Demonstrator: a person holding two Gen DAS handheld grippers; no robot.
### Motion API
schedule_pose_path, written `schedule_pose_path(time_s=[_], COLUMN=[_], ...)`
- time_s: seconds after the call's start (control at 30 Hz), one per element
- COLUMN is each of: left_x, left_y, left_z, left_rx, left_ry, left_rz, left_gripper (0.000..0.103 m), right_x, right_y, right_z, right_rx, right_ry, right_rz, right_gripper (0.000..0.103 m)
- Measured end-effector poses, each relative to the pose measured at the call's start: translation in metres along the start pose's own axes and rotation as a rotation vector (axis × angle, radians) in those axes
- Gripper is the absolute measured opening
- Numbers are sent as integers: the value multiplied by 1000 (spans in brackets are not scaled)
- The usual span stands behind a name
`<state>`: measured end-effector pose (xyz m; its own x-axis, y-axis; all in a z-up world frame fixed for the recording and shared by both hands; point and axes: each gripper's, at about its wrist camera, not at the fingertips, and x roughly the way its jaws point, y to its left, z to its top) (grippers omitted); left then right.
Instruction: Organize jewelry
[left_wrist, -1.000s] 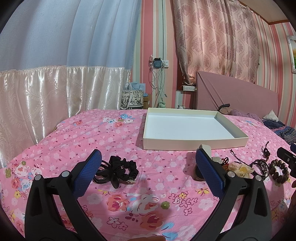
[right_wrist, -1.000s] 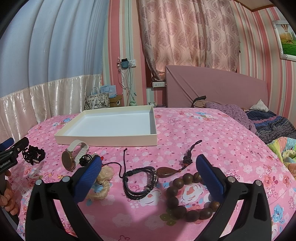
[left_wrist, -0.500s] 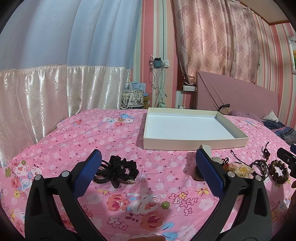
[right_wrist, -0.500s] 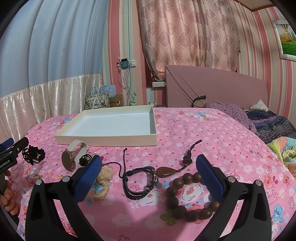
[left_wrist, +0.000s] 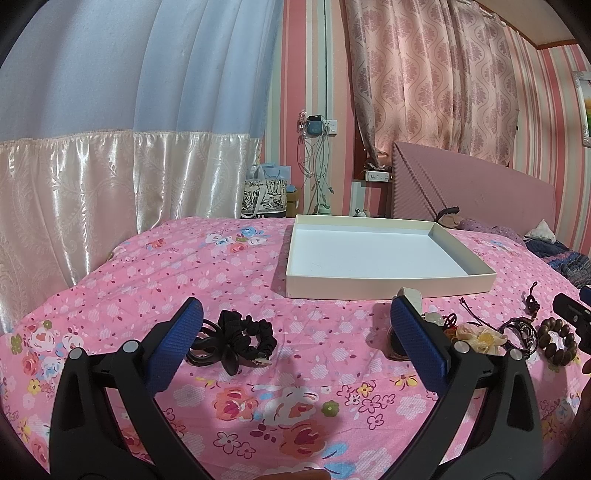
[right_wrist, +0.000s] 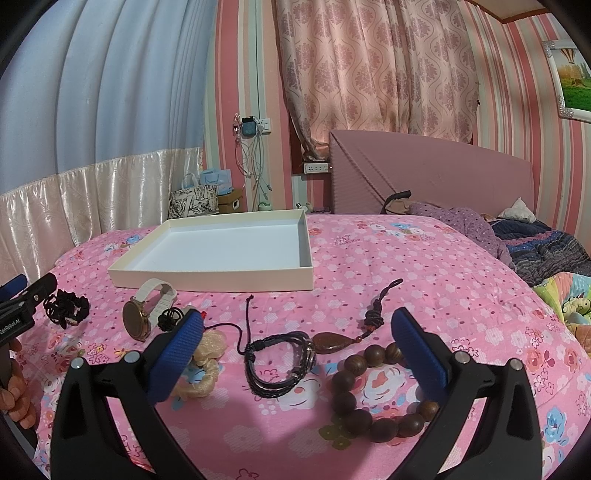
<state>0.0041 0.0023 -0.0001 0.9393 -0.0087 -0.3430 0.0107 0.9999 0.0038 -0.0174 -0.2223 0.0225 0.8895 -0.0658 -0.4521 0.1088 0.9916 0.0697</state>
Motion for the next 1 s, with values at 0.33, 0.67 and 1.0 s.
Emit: schedule_pose_path(time_s=[0.33,0.67,1.0], left_x=[0,0,0], left_y=[0,0,0], left_z=[0,0,0], left_rx=[-2,-3,-3], left_ry=[1,1,1], left_rz=[0,-1,-1], left_gripper=[100,100,100], right_x=[0,0,0], right_y=[1,1,2], right_z=[1,1,1], right_rx=[1,1,1], right_ry=[0,0,0], right_rz=[-1,-1,-1], right_gripper=[101,101,101])
